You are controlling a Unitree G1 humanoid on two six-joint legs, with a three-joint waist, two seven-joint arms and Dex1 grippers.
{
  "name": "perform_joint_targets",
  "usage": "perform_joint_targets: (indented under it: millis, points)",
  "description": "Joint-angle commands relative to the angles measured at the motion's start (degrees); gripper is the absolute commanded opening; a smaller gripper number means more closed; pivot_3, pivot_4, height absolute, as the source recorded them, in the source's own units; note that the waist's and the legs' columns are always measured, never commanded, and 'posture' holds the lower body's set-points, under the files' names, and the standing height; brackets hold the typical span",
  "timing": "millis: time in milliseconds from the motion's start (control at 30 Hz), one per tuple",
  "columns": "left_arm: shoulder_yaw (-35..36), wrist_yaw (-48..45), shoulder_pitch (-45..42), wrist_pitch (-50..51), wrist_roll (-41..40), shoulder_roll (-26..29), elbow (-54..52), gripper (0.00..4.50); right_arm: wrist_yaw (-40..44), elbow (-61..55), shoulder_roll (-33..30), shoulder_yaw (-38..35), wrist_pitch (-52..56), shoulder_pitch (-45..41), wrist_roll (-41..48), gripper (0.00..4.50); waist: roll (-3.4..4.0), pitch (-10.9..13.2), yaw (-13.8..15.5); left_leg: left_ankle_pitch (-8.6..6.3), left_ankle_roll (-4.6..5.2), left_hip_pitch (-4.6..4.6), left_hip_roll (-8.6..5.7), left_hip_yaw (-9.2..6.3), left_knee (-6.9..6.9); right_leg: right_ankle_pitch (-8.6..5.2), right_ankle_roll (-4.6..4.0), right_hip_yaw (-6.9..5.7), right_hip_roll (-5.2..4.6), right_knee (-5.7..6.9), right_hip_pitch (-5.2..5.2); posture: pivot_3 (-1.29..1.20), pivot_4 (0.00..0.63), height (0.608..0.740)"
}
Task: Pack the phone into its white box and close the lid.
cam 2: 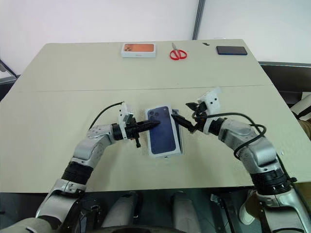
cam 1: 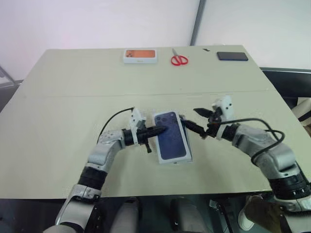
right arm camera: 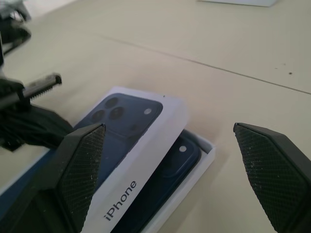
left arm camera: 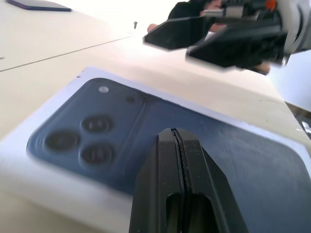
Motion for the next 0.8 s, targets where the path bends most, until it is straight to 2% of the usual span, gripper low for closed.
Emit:
perform_joint_targets:
  millis: [33,133,367,533,800]
  points:
    - [2.1,-0.7,0.9,-0.2,-0.4,2.7,-2.3,0.00,3.1,-0.3,0.2,0.6,-5.2,-0.1,-6.9,4.41,0.00,0.0,0.1,0.00,0.00,0.00,0.00,-0.01,0.00,0.00,0.00,0.00,0.00,0.00,0.00,0.00,0.150,0.740]
    - [4.0,-0.8,3.0,0.7,-1.4,5.9,-4.5,0.00,3.8,2.8,0.6,0.0,-8.5,-0.6,-11.8,3.57,0.00,0.0,0.1,0.00,0.00,0.01,0.00,-0.02,0.00,0.00,0.00,0.00,-0.01,0.00,0.00,0.00,0.150,0.740]
    - [5.5,-1.1,7.0,2.9,-1.7,10.6,-7.4,0.00,6.6,5.9,1.2,-0.5,-13.0,-0.3,-18.1,0.06,0.02,0.0,0.3,0.00,-0.01,0.01,0.00,-0.03,0.00,0.00,-0.01,0.01,-0.10,-0.01,0.02,0.00,0.150,0.740]
    - [4.1,-0.4,5.4,7.0,-1.7,9.7,-5.9,0.00,10.0,5.2,0.9,1.2,-13.9,0.2,-21.5,0.06,0.02,0.0,0.3,0.00,-0.01,0.01,-0.01,-0.04,0.01,0.00,-0.01,0.00,-0.10,-0.01,0.03,0.00,0.150,0.740]
    - [-0.4,-1.1,0.8,12.9,0.1,7.8,-2.5,0.00,12.3,4.2,1.7,-0.4,-12.2,-0.4,-21.8,0.06,0.02,0.0,0.1,0.00,-0.01,0.01,-0.03,-0.04,0.02,0.00,-0.01,-0.01,-0.07,0.01,0.03,0.00,0.150,0.740]
